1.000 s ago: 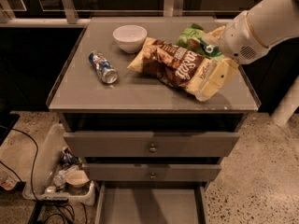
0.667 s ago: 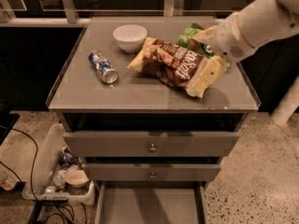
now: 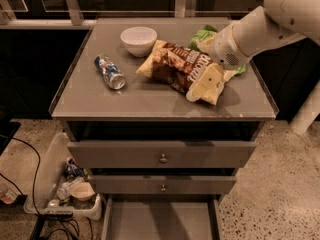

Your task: Place brown chip bag into bottom drawer

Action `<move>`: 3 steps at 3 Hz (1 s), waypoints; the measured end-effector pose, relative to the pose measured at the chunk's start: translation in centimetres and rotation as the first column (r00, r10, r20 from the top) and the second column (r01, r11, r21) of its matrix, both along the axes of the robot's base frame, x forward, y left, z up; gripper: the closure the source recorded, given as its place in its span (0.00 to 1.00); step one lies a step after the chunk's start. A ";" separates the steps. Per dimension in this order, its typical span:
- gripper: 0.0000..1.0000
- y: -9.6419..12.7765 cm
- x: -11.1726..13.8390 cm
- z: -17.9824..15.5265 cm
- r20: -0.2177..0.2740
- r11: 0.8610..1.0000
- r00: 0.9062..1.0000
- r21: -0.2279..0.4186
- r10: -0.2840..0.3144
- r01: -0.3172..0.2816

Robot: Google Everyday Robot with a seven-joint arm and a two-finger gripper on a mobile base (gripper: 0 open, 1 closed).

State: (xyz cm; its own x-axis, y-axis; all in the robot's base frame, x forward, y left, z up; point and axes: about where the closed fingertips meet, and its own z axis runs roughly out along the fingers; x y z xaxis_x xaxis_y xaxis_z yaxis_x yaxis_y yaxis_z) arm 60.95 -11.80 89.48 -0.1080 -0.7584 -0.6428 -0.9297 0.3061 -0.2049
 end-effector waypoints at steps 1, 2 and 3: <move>0.00 1.3 2.0 -1.0 -0.006 1.000 1.000 0.010 -0.002 0.002; 0.00 2.5 3.5 -1.7 -0.004 1.000 1.000 0.011 -0.006 0.006; 0.00 2.5 4.8 -3.6 0.039 0.997 0.997 -0.023 -0.072 0.073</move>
Offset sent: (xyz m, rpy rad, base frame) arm 0.0540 0.0347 -0.0221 0.0115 -0.0051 -0.0193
